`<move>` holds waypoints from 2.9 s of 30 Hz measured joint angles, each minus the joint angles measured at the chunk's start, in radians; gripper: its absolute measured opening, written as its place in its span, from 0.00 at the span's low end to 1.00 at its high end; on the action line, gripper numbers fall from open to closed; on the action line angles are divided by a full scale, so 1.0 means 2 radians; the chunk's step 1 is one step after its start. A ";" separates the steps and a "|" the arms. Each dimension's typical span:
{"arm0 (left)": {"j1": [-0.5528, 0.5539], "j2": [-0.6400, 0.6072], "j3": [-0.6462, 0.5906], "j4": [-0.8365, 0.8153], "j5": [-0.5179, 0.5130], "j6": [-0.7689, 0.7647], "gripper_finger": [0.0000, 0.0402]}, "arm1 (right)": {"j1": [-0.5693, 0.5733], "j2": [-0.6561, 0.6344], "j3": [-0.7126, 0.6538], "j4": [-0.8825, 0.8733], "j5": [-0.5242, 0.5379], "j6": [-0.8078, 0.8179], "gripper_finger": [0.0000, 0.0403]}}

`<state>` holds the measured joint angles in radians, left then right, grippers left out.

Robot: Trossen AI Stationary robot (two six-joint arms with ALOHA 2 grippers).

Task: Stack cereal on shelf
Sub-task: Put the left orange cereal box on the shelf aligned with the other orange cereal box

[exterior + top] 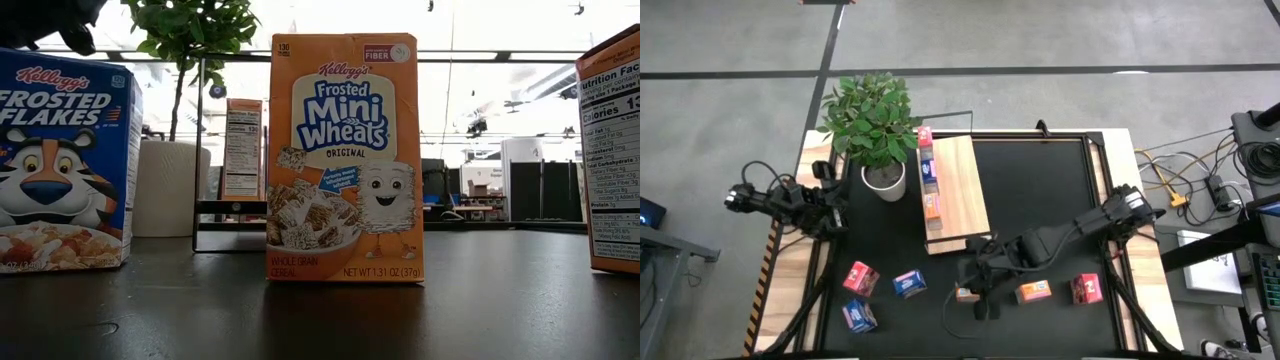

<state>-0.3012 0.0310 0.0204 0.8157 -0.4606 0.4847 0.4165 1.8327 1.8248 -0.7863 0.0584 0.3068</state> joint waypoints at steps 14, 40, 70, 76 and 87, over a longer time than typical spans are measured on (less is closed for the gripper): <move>0.000 0.000 0.000 -0.017 0.000 -0.011 0.00 | 0.032 0.001 -0.064 0.007 0.077 0.095 0.10; 0.000 0.000 0.000 -0.009 0.000 -0.011 0.00 | 0.041 0.001 -0.127 0.034 0.087 0.136 0.63; 0.000 0.000 0.000 -0.016 0.000 -0.040 0.00 | 0.040 -0.003 -0.110 0.085 0.089 0.108 0.37; 0.000 0.000 0.000 -0.016 0.000 -0.043 0.00 | 0.040 -0.005 -0.075 0.081 0.077 0.100 0.38; 0.000 0.000 0.000 -0.017 0.000 -0.055 0.00 | 0.022 -0.007 0.111 0.005 0.098 0.017 0.38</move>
<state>-0.3012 0.0311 0.0204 0.7818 -0.4599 0.3753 0.4596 1.8179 2.0459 -0.7760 0.2553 0.3402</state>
